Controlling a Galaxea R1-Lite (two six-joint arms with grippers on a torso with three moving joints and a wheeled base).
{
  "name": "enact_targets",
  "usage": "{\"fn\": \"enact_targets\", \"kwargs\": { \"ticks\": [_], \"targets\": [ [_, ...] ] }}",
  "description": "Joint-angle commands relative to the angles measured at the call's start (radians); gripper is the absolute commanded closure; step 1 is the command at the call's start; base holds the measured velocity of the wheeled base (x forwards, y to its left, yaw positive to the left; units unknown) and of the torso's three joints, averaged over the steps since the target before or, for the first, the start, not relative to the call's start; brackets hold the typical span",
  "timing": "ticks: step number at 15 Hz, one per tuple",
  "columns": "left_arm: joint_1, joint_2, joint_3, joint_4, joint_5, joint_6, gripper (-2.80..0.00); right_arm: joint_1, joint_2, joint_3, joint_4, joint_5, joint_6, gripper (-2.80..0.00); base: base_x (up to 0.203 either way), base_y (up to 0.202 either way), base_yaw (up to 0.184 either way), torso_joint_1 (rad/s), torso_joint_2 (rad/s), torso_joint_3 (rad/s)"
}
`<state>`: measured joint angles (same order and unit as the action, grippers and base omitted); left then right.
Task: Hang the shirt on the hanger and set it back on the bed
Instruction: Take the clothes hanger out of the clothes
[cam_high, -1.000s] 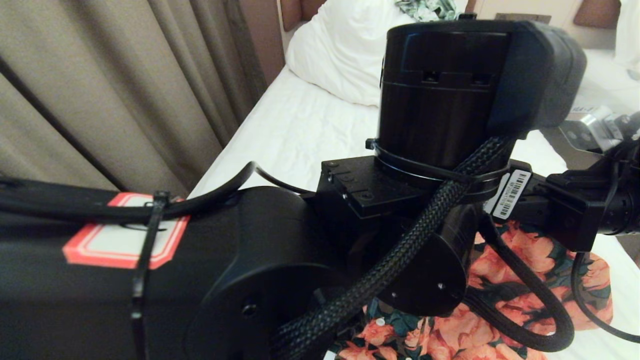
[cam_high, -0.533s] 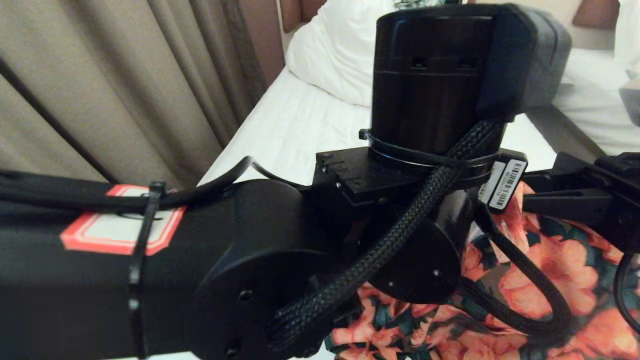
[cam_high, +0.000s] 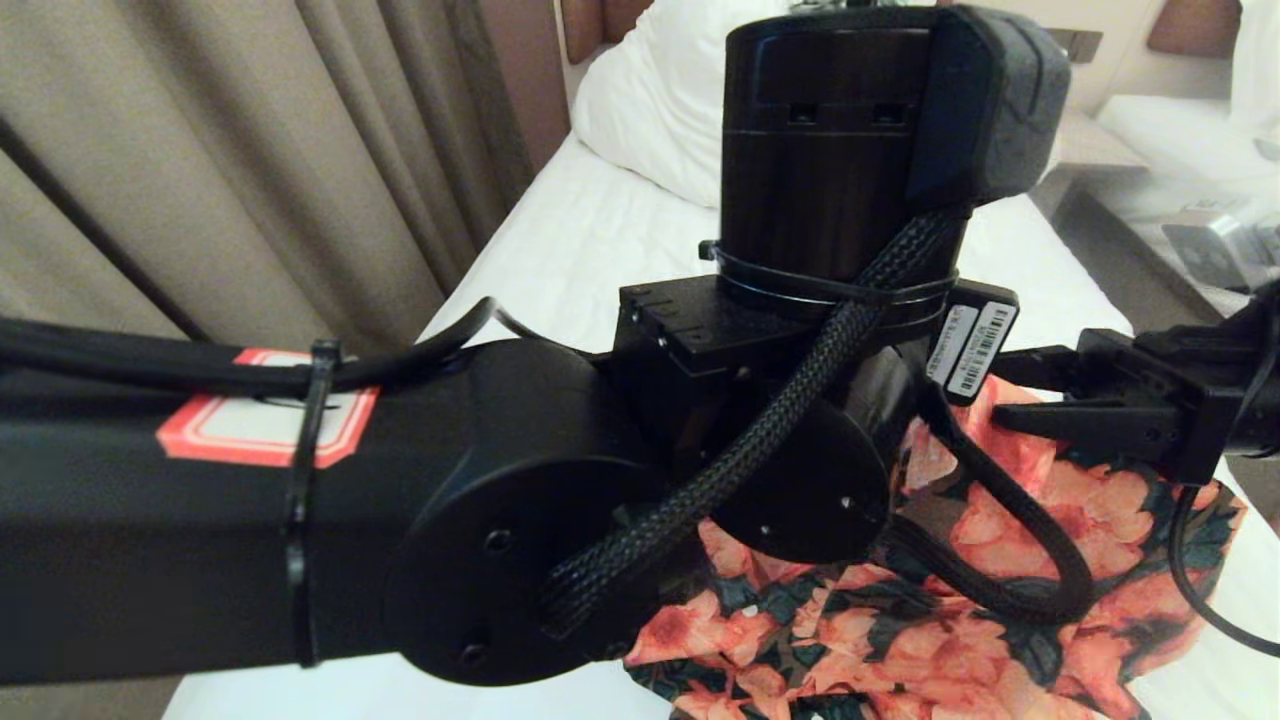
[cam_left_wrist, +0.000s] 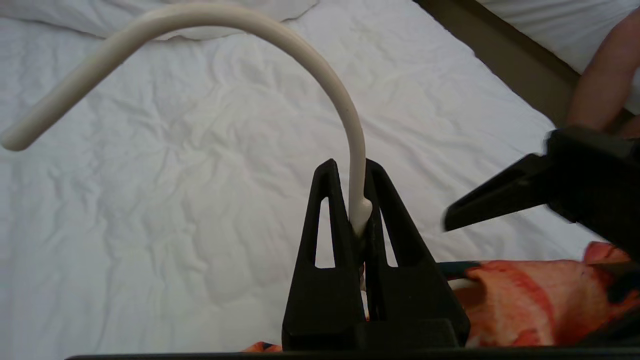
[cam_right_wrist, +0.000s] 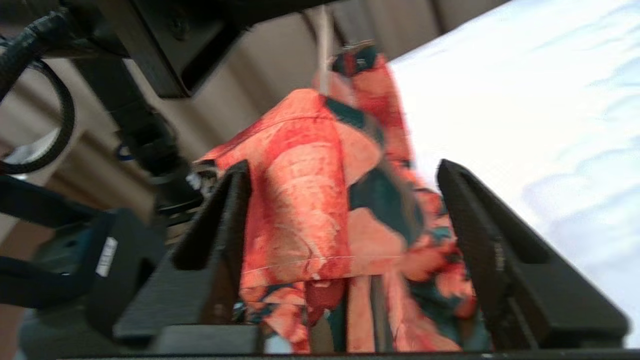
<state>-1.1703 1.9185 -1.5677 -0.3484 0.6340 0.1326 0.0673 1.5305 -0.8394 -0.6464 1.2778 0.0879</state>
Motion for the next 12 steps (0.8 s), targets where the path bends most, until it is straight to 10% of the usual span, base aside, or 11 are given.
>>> {"fn": "enact_targets", "kwargs": {
  "ticks": [1,9,10,12],
  "targets": [
    [0.018,0.000,0.003,-0.001,0.004,0.004,0.00,-0.032,-0.018,0.002,-0.006,0.011,0.000,-2.80,0.000,0.000,0.000,0.000,0.00,0.000],
    [0.077,0.011,0.000,-0.006,0.004,0.004,0.00,-0.127,-0.090,0.000,-0.006,0.080,0.003,-2.80,0.000,0.000,0.000,0.000,0.00,0.000],
    [0.081,0.011,-0.003,-0.006,0.004,0.005,0.00,-0.130,-0.092,0.001,-0.011,0.080,0.000,0.00,0.000,0.000,0.000,0.000,0.00,0.000],
    [0.083,0.015,-0.024,-0.005,0.005,0.009,0.00,-0.136,-0.089,-0.009,-0.022,0.078,0.010,0.00,0.000,0.000,0.000,0.000,0.00,0.000]
  ]
}}
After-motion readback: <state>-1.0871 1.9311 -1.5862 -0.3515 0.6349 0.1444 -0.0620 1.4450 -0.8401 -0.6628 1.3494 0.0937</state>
